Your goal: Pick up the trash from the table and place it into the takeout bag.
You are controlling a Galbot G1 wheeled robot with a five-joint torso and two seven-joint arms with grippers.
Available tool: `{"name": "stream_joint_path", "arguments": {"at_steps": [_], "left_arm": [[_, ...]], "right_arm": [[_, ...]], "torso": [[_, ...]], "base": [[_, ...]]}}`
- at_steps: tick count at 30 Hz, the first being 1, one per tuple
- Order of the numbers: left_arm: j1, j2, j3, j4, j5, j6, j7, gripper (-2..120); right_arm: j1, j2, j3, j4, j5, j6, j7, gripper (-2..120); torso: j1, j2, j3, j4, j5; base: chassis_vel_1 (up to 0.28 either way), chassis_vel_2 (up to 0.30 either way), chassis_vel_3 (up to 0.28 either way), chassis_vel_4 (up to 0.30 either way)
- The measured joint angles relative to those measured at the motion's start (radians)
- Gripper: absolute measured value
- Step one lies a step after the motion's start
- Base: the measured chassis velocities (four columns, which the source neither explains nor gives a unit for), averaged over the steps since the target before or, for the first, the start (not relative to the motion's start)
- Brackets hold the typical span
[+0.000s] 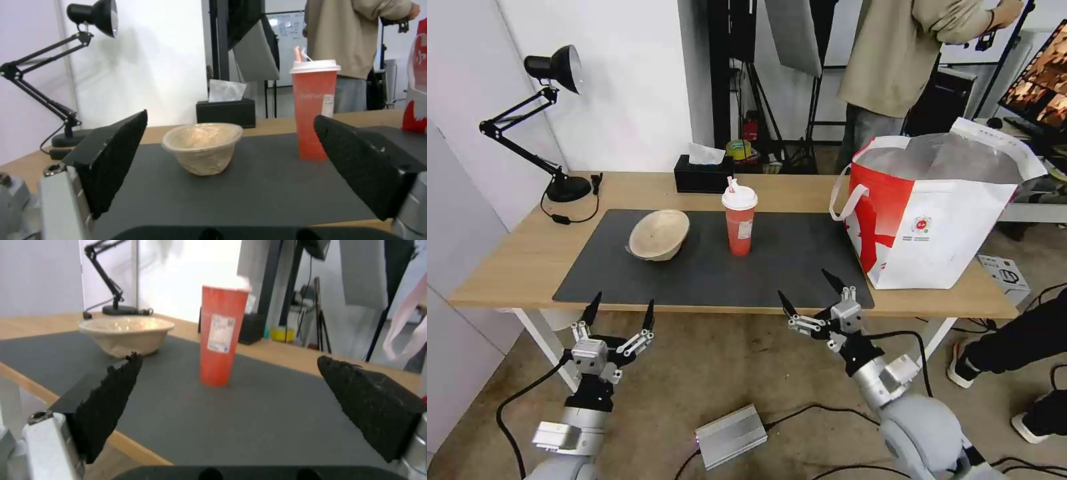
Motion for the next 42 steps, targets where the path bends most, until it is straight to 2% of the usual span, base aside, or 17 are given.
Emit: {"name": "stream_joint_path", "arguments": {"at_steps": [16,19,34,42], "left_arm": [[-0.012,-0.023,-0.007,0.009,0.009,-0.001,0.001,100],[-0.009,-0.029,-0.021,0.012,0.011,-0.002,0.001,100],[0.012,-0.045,-0.058,0.02,0.009,-0.021,0.001,100],[0.017,-0.042,-0.068,0.033,0.009,-0.028,0.002,100]], "right_arm": [[0.184,-0.011,-0.087,-0.144,0.095,-0.046,0.003,100],[0.27,-0.013,-0.114,-0.19,0.136,-0.062,0.006,100],[0.438,-0.025,-0.225,-0.302,0.268,-0.094,0.007,100],[0.502,0.019,-0.271,-0.379,0.273,-0.1,0.005,100]], "torso": [[0.0,0.0,0.0,0.0,-0.0001],[0.0,0.0,0.0,0.0,-0.0001],[0.0,0.0,0.0,0.0,-0.0002],[0.0,0.0,0.0,0.0,-0.0002]], "base": [[0.0,0.0,0.0,0.0],[0.0,0.0,0.0,0.0],[0.0,0.0,0.0,0.0],[0.0,0.0,0.0,0.0]]}}
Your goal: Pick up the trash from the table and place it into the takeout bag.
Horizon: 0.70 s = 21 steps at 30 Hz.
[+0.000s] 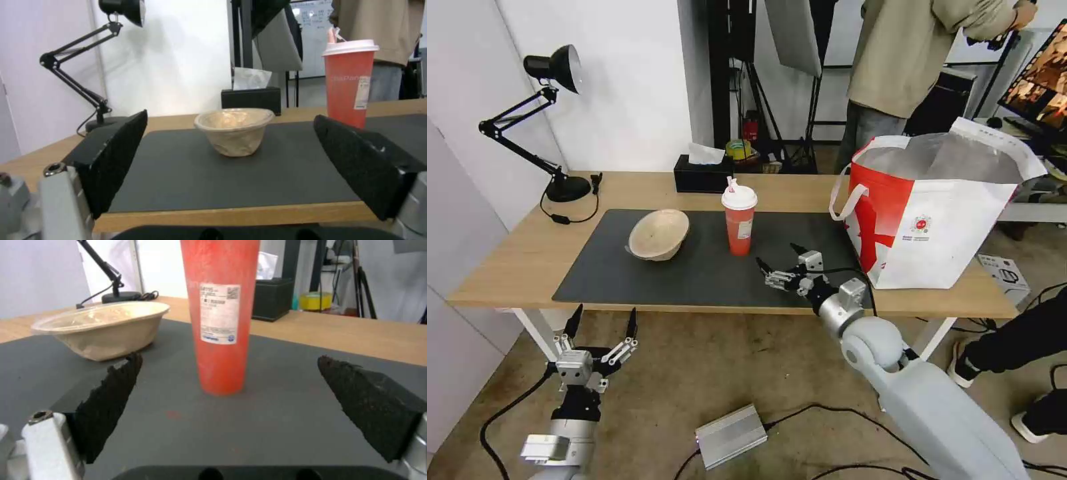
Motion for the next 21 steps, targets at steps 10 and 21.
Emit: {"name": "stream_joint_path", "arguments": {"at_steps": [10,21], "left_arm": [[-0.015,0.011,-0.006,0.006,-0.005,0.007,0.0,100],[-0.021,0.014,-0.008,0.032,-0.007,0.009,0.0,100]], "right_arm": [[0.081,0.052,-0.055,-0.09,-0.001,-0.006,0.0,100],[0.143,0.087,-0.082,-0.166,-0.003,0.001,-0.008,100]], "torso": [[0.0,0.0,0.0,0.0,0.0],[0.0,0.0,0.0,0.0,0.0]], "base": [[0.0,0.0,0.0,0.0],[0.0,0.0,0.0,0.0]]}}
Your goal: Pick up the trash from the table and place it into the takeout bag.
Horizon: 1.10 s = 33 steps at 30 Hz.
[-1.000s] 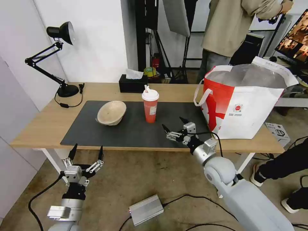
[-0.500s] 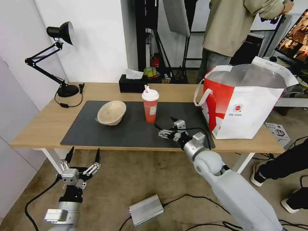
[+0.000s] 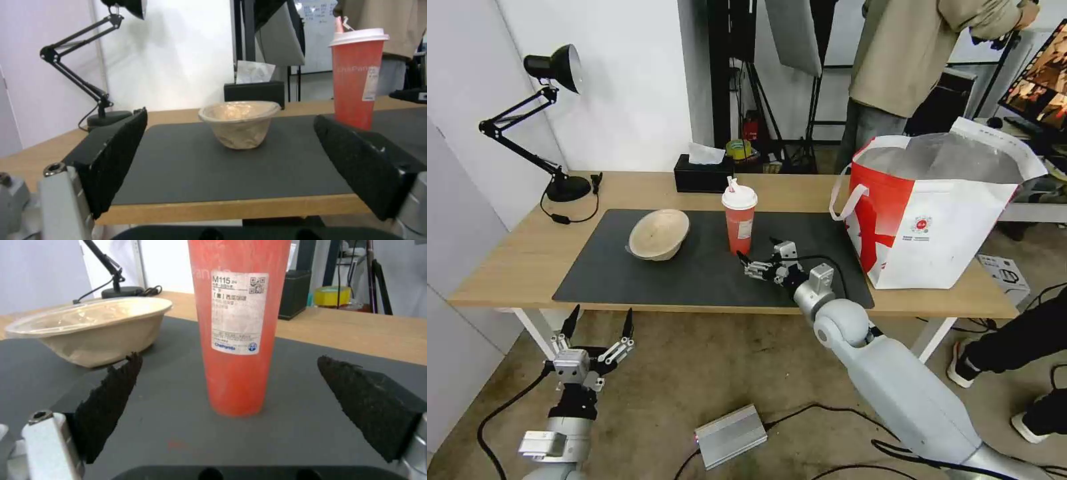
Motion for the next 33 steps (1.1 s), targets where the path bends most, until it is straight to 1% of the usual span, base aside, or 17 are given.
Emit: {"name": "stream_joint_path", "arguments": {"at_steps": [11,16,33], "left_arm": [[-0.006,-0.001,-0.006,0.007,0.0,0.001,0.0,100],[-0.009,-0.001,-0.01,0.016,-0.001,0.0,0.0,100],[-0.025,0.005,-0.01,0.035,-0.004,-0.001,0.001,100]], "right_arm": [[0.077,0.029,-0.027,-0.078,0.001,0.009,-0.012,100],[0.123,0.056,-0.048,-0.144,0.001,0.029,-0.025,100],[0.165,0.113,-0.056,-0.257,-0.004,0.044,-0.033,100]], "torso": [[0.0,0.0,0.0,0.0,-0.0001],[0.0,0.0,0.0,0.0,0.0],[0.0,0.0,0.0,0.0,0.0]], "base": [[0.0,0.0,0.0,0.0],[0.0,0.0,0.0,0.0],[0.0,0.0,0.0,0.0]]}}
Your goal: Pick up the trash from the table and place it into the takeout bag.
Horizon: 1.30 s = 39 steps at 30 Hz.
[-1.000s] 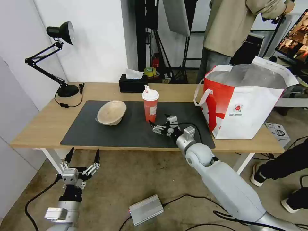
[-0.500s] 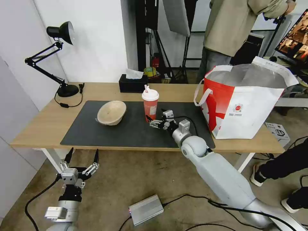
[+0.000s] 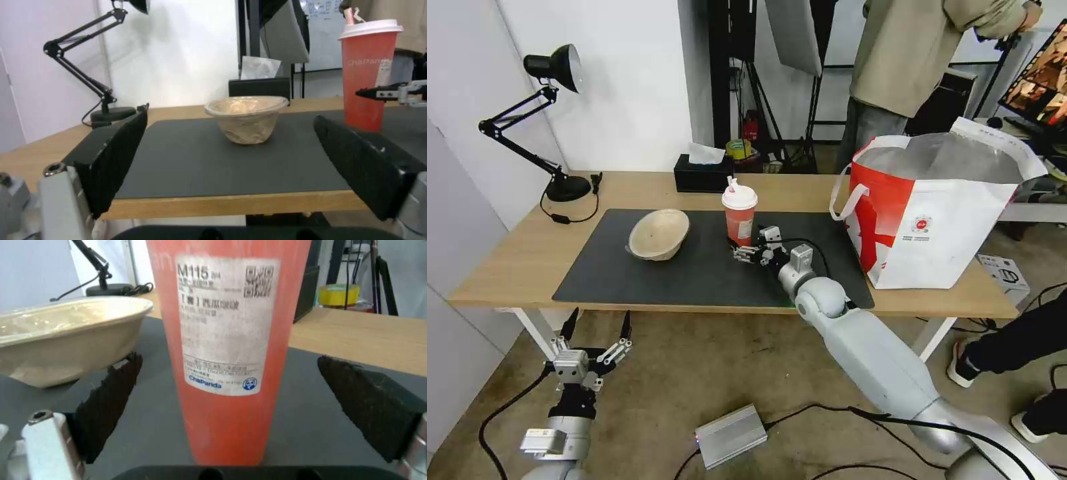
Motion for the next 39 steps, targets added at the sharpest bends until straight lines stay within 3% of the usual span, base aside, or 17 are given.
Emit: {"name": "stream_joint_path", "arguments": {"at_steps": [39], "left_arm": [[-0.006,0.004,0.013,0.02,0.003,0.0,0.004,100]], "right_arm": [[0.071,0.125,0.011,-0.232,-0.065,0.081,-0.051,100]], "torso": [[0.0,0.0,0.0,-0.0001,-0.0002]], "base": [[0.0,0.0,0.0,0.0]]}}
